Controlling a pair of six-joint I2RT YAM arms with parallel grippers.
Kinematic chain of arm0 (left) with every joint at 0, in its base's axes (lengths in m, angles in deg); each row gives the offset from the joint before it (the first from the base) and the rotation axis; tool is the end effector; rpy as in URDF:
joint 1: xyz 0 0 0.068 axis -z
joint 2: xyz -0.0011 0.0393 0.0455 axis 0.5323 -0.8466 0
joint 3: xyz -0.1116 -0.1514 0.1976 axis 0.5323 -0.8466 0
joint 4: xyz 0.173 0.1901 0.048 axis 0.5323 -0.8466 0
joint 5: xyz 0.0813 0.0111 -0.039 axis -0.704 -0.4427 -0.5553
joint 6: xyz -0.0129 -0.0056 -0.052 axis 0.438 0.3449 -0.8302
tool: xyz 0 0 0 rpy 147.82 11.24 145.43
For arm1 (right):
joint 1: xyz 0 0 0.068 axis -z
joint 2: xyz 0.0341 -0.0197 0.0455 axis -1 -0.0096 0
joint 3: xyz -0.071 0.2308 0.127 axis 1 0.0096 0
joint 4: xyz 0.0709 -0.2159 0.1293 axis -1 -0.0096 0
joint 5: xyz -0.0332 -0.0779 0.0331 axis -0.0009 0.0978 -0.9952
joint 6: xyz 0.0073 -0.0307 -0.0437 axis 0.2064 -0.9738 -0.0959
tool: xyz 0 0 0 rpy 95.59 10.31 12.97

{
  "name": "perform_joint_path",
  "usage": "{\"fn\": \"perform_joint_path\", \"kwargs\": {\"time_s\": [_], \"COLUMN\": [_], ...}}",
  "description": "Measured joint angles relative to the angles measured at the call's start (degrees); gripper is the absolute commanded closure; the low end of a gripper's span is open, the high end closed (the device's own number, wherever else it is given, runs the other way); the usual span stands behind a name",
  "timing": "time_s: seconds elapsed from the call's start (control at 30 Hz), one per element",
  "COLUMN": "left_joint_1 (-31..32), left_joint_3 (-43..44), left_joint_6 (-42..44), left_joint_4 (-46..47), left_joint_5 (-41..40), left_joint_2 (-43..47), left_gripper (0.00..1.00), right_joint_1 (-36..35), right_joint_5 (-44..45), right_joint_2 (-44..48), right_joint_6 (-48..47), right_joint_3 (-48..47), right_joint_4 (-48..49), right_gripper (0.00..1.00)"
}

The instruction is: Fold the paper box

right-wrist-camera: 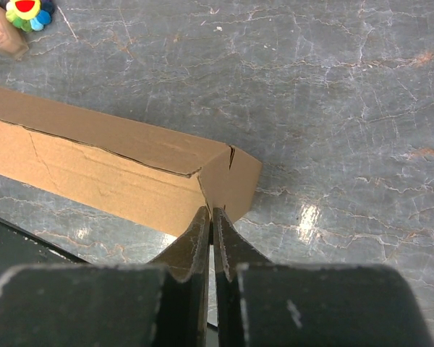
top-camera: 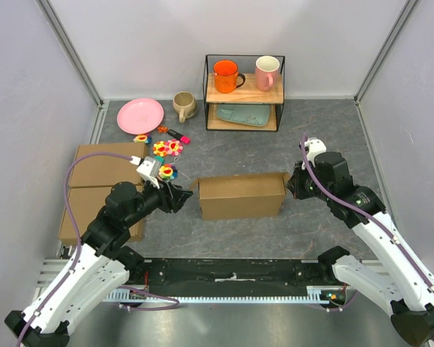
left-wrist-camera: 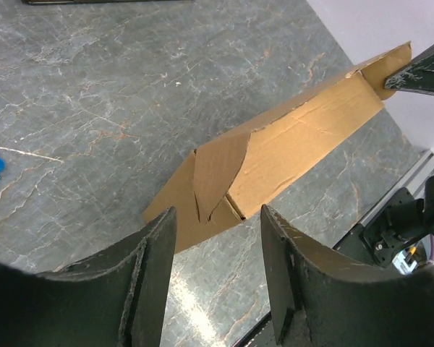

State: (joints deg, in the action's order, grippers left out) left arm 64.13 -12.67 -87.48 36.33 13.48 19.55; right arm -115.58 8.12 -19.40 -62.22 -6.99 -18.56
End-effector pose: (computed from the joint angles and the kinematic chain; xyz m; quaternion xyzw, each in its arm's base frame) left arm 0.1114 -0.0768 0.2939 0.1157 0.7732 -0.3471 0.5180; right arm 0.1528 0.0772 0.3247 -0.0891 0.8886 0.1862 0.4097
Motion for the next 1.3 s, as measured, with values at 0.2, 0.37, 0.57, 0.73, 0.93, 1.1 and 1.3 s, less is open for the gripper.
{"fn": "perform_joint_path", "kwargs": {"time_s": [0.2, 0.37, 0.57, 0.73, 0.93, 1.1, 1.3], "left_joint_1": [0.0, 0.0, 0.0, 0.0, 0.0, 0.0, 0.0], "left_joint_3": [2.29, 2.75, 3.19, 3.74, 3.93, 4.15, 4.13], "left_joint_6": [2.89, 4.85, 7.13, 7.96, 8.09, 6.36, 0.72], "left_joint_4": [0.63, 1.05, 0.98, 0.96, 0.96, 1.09, 2.97], "left_joint_5": [0.5, 0.35, 0.42, 0.5, 0.68, 2.23, 3.08], "left_joint_2": [-5.11, -6.88, -9.16, -10.21, -10.19, -10.21, -10.64], "left_gripper": [0.43, 0.48, 0.56, 0.69, 0.9, 0.96, 0.98], "right_joint_1": [0.0, 0.0, 0.0, 0.0, 0.0, -0.13, -0.13], "right_joint_5": [-0.22, -0.63, -1.03, -1.07, -1.29, -2.03, -2.05], "right_joint_2": [0.63, 0.66, 0.66, 0.63, 0.63, 0.63, 0.63], "right_joint_6": [0.0, 0.0, 0.0, 0.0, 0.04, 0.85, 1.62], "right_joint_3": [0.33, 0.33, 0.33, 0.33, 0.33, 0.33, 0.33], "right_joint_4": [0.0, 0.0, -0.02, 0.0, 0.0, 0.02, 0.0], "right_gripper": [0.94, 0.94, 0.94, 0.94, 0.95, 0.97, 0.98]}}
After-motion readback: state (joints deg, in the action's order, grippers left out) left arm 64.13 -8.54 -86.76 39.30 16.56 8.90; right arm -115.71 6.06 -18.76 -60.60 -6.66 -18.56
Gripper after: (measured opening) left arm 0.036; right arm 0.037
